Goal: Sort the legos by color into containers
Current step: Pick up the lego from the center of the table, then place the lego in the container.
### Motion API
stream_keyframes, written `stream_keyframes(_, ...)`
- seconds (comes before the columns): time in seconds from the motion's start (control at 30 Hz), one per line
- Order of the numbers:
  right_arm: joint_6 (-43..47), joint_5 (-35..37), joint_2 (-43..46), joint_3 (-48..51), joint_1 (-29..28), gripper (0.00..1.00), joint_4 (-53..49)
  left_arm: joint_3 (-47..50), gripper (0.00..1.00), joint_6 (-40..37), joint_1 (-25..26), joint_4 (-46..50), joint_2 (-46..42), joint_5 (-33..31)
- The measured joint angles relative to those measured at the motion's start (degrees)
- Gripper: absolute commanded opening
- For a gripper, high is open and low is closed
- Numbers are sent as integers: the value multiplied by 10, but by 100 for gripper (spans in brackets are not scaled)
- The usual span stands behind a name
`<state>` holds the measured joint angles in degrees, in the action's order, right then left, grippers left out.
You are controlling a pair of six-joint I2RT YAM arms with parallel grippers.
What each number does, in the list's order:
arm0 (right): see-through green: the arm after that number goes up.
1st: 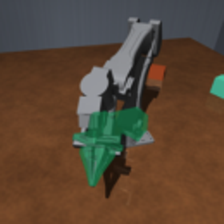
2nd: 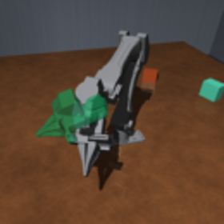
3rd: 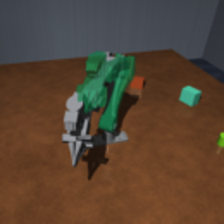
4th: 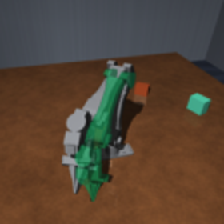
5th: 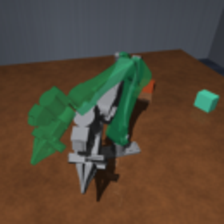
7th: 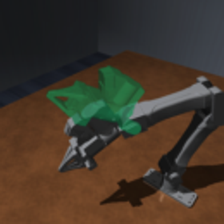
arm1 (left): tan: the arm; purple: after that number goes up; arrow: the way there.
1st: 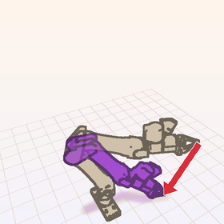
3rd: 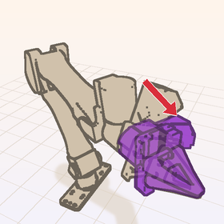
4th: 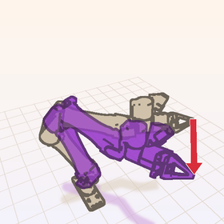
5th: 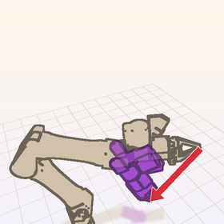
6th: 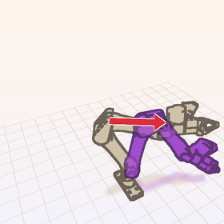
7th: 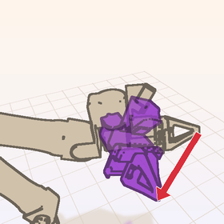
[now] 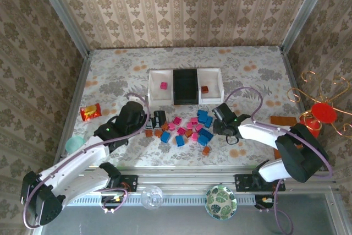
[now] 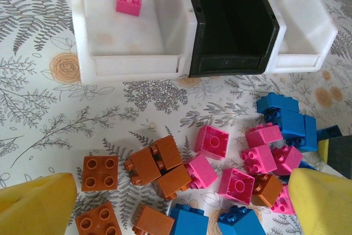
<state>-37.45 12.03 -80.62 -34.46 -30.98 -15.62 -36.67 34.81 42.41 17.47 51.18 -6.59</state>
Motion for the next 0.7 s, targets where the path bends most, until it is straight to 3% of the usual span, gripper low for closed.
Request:
stream_keyframes(0.07,4,-2,7,-1,2,30,2,3,100,0,0,0,-12,-3)
stream_keyframes(0.2,34,-20,52,-11,1,27,0,15,100,0,-2,-1,-39,-3)
stream_keyframes(0.37,81,-49,63,-120,-21,27,-3,32,100,0,-16,1,-52,-3)
stream_keyframes(0.7,126,-47,-213,-432,-31,28,-2,52,96,8,-16,11,-59,8)
